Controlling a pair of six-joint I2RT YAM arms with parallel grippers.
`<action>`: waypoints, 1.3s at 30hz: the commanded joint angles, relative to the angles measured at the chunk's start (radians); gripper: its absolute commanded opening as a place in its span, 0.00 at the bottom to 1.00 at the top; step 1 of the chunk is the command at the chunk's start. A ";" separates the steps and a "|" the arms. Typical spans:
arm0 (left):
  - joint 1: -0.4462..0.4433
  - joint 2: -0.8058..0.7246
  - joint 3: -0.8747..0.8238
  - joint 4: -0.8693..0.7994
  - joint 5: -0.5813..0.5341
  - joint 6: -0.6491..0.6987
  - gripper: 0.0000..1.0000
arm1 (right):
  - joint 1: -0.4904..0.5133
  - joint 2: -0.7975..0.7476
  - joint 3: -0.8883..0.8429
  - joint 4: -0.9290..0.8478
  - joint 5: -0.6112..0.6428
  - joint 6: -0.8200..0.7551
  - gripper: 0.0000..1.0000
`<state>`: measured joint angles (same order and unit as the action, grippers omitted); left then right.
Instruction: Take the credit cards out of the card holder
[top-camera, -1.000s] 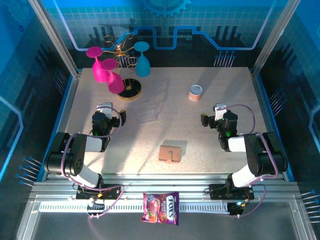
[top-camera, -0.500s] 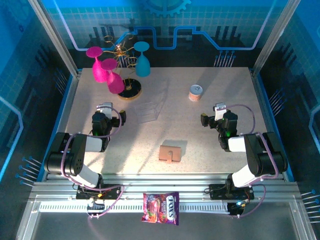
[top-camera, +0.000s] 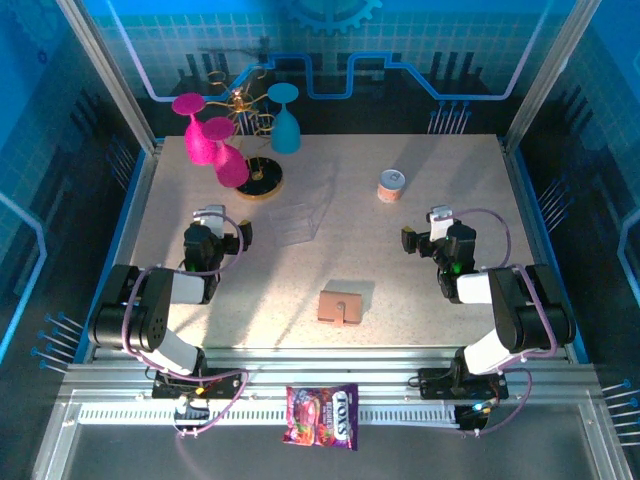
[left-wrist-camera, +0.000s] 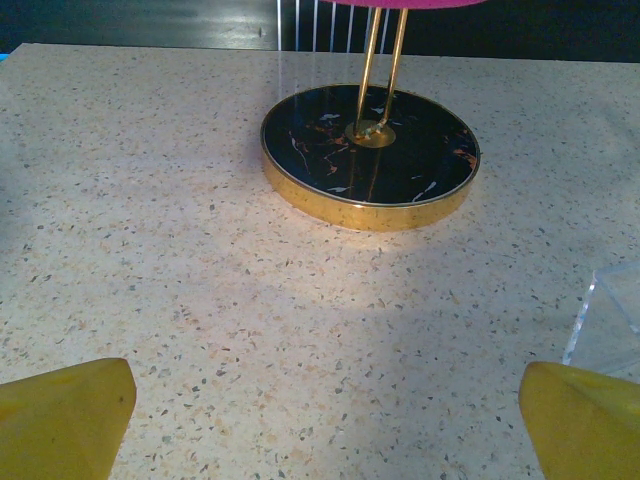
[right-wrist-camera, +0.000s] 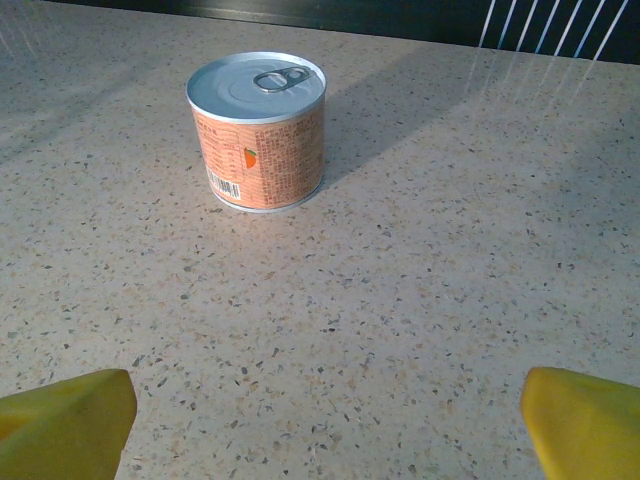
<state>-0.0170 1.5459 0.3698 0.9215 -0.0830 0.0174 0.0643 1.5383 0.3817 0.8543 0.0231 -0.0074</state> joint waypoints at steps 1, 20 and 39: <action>0.002 0.001 0.007 0.015 0.006 -0.001 0.99 | 0.001 -0.004 0.016 0.035 0.034 -0.009 1.00; -0.057 -0.331 0.104 -0.479 -0.094 -0.121 0.99 | 0.086 -0.249 0.201 -0.467 0.024 0.017 1.00; -0.258 -0.431 0.246 -0.902 0.027 -0.348 0.98 | 0.288 -0.256 0.416 -0.957 -0.105 0.248 0.86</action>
<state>-0.2440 1.1053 0.5652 0.0990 -0.1051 -0.2760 0.3225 1.2957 0.7601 0.0151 -0.0513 0.1921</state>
